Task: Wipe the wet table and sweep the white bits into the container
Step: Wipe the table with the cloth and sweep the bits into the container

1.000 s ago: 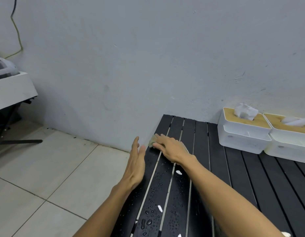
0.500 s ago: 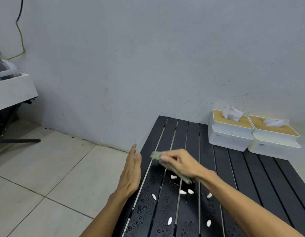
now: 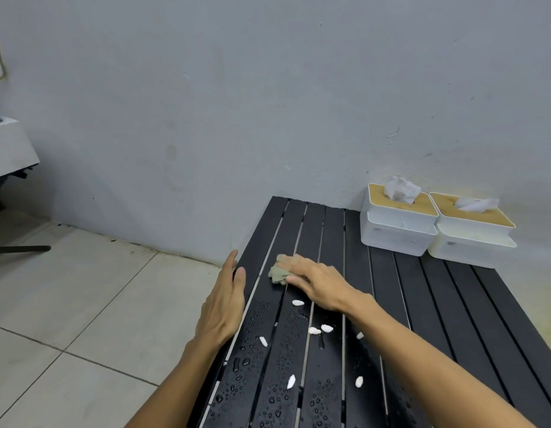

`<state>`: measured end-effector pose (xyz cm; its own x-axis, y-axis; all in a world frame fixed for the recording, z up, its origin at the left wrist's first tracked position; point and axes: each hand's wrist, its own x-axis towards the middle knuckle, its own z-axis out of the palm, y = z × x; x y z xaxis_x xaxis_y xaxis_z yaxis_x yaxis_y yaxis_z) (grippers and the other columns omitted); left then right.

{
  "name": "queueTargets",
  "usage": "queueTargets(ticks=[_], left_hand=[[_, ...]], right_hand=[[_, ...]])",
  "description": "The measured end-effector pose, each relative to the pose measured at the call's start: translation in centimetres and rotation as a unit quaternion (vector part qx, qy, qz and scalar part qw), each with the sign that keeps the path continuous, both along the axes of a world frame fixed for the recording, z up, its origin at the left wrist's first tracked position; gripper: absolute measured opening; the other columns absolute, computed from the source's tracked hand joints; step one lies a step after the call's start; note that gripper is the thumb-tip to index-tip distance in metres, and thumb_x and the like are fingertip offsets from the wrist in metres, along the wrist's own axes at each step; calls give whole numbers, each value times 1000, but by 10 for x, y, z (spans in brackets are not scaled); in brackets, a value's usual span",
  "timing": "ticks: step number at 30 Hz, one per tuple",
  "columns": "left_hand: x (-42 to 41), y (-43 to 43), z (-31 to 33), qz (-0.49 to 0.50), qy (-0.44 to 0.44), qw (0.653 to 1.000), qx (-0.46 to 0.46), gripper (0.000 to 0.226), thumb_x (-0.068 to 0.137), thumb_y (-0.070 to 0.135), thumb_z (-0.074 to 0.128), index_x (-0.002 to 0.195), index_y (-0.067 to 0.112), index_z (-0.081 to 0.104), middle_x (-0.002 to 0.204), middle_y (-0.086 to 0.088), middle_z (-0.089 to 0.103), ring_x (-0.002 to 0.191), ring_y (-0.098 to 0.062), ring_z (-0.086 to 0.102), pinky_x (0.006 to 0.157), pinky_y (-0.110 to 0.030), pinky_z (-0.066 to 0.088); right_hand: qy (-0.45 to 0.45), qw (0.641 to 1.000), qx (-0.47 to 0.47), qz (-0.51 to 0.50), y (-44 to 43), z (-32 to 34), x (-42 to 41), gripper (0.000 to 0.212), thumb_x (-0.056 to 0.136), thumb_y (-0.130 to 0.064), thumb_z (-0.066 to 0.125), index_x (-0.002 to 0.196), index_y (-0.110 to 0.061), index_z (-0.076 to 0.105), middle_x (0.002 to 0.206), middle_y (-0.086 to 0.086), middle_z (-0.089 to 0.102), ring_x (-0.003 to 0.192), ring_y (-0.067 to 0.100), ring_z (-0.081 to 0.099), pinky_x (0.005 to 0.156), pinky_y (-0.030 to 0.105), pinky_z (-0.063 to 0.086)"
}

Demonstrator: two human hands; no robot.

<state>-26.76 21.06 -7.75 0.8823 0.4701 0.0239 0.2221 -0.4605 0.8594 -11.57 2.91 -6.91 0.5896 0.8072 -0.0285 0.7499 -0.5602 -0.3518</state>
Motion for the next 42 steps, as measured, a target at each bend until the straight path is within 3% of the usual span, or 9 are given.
queueTargets(ticks=[5, 9, 13, 18, 24, 30, 36, 39, 42], left_hand=[[0, 1, -1, -5, -4, 1000, 7, 45, 101, 56, 13, 145, 55, 8, 154, 18, 33, 138, -14, 39, 110, -48, 27], [1, 2, -5, -8, 3, 1000, 15, 45, 99, 60, 11, 144, 57, 7, 153, 20, 34, 138, -16, 40, 111, -51, 26], [3, 2, -7, -13, 11, 1000, 25, 47, 97, 63, 10, 143, 58, 6, 153, 20, 34, 138, -15, 39, 110, -52, 25], [3, 2, -8, -17, 11, 999, 34, 48, 97, 64, 10, 144, 57, 7, 153, 20, 34, 138, -15, 38, 110, -51, 26], [2, -1, -5, -21, 19, 998, 55, 49, 98, 62, 10, 146, 53, 8, 154, 16, 34, 137, -19, 41, 107, -52, 28], [0, -3, -4, -23, 28, 996, 78, 49, 98, 62, 9, 146, 52, 7, 155, 14, 34, 136, -23, 42, 105, -52, 30], [2, -4, -5, -22, 32, 995, 96, 50, 99, 59, 11, 148, 49, 9, 155, 13, 34, 137, -25, 41, 104, -54, 31], [3, -4, -6, -19, 32, 994, 98, 50, 100, 58, 13, 148, 48, 10, 155, 13, 34, 138, -23, 39, 105, -52, 30], [2, -5, -6, -20, 36, 994, 104, 49, 100, 57, 14, 148, 48, 11, 156, 13, 33, 139, -23, 38, 106, -52, 30]], right_hand=[[121, 982, 142, 27, -30, 14, -22, 30, 104, -27, 51, 131, -28, 64, 137, -27, 57, 132, -8, 48, 113, 25, 39], [72, 966, 215, -123, -43, 38, 16, 27, 103, -27, 52, 124, -22, 69, 83, -35, 63, 79, -21, 58, 82, 19, 44], [15, 979, 115, -165, -46, 25, 72, 41, 104, -37, 48, 143, -26, 53, 149, -9, 50, 136, 20, 49, 111, 33, 37], [-22, 990, 0, -141, -44, 2, 64, 54, 105, -41, 42, 156, -27, 30, 165, -7, 24, 152, 26, 22, 120, 42, 20], [-8, 998, 18, -53, -70, -2, 16, 44, 104, -46, 36, 148, -47, 35, 158, -26, 29, 148, 12, 30, 110, 56, 40], [98, 992, 82, 20, -104, 11, -47, 38, 106, -24, 47, 143, -27, 54, 150, -20, 46, 142, 0, 39, 118, 32, 35], [64, 967, 192, -153, -134, 41, -10, 32, 104, -23, 51, 134, -27, 62, 114, -23, 71, 68, -6, 64, 74, 14, 51], [23, 977, 104, -182, -148, 23, 25, 38, 104, -37, 46, 141, -40, 51, 144, -10, 57, 121, 17, 62, 105, 44, 47], [20, 981, 26, -190, -148, 4, 27, 43, 103, -44, 40, 146, -46, 40, 157, -11, 40, 147, 26, 34, 111, 59, 36]])
